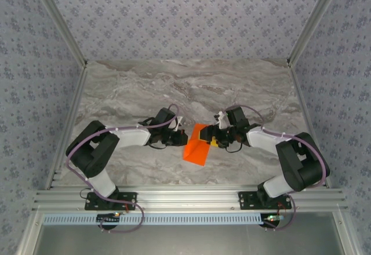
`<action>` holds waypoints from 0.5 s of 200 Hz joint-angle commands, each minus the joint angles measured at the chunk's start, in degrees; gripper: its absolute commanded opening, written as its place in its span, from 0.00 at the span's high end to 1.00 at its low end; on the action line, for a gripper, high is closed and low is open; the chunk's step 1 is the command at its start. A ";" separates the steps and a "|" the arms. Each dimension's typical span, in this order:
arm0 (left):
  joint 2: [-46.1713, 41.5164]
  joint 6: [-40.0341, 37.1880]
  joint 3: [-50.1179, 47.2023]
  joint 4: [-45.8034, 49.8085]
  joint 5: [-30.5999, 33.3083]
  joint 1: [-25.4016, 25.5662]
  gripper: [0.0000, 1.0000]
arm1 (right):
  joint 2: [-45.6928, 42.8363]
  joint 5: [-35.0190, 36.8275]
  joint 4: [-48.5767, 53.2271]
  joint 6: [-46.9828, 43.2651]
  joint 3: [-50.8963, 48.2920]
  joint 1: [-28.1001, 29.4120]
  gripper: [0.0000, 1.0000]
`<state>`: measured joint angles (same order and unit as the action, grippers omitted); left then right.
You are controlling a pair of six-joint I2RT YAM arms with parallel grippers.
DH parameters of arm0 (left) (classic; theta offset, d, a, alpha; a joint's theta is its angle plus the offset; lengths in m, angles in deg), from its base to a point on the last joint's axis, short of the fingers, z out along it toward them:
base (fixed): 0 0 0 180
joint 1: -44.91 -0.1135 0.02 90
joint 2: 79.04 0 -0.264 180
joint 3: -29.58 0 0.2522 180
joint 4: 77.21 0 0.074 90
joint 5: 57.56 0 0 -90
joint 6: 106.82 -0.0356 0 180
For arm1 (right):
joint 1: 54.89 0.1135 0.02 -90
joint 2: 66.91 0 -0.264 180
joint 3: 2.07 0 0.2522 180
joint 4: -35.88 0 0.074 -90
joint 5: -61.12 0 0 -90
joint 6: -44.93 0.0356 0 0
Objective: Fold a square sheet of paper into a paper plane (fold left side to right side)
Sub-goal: Turn over the paper at the center of the table.
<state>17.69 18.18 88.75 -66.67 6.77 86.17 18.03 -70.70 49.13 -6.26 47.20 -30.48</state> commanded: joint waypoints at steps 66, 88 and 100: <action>-3.29 -0.42 0.30 -0.82 -1.08 -0.23 0.80 | 6.42 -0.19 -3.13 3.03 2.79 3.02 0.52; -6.09 -0.73 0.21 0.66 -0.11 -1.03 0.71 | 6.48 -0.27 -2.96 2.34 2.81 2.99 0.67; -8.04 -0.66 -0.31 1.02 0.26 -1.88 0.65 | 6.24 -0.32 -2.51 1.53 2.97 2.71 0.77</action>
<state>14.71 18.09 88.64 -66.39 6.34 85.75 23.89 -70.72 46.39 -3.99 48.88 -27.73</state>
